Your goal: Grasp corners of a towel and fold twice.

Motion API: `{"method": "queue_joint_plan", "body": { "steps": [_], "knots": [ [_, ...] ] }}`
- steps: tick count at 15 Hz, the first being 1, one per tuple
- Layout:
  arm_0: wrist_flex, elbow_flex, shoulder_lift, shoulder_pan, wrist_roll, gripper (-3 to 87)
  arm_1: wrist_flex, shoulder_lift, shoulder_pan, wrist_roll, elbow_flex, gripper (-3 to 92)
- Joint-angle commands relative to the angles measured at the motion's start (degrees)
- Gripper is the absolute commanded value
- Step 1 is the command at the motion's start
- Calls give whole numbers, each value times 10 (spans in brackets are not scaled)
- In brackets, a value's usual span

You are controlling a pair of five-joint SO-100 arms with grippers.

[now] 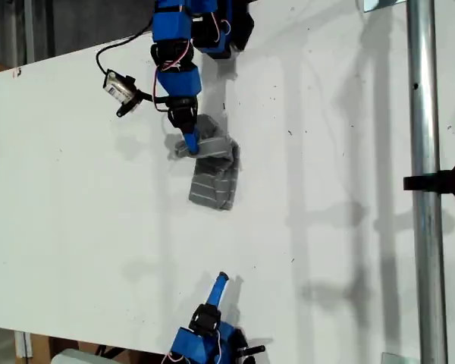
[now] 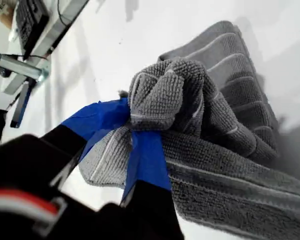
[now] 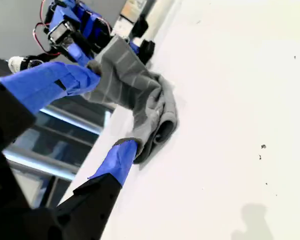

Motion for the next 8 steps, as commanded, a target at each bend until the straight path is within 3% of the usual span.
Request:
{"method": "queue_joint_plan", "body": {
  "steps": [1,2,8],
  "knots": [
    [-15,1,4,-5,-4,234,-117,-141,-1,-10,-89,-2],
    [-15,3,4,-7,-2,236,-151,-234,-10,-11,-141,-2],
    [6,15,5,-7,-7,247,-132,-650,-45,-26,-499,8]
  ]
}}
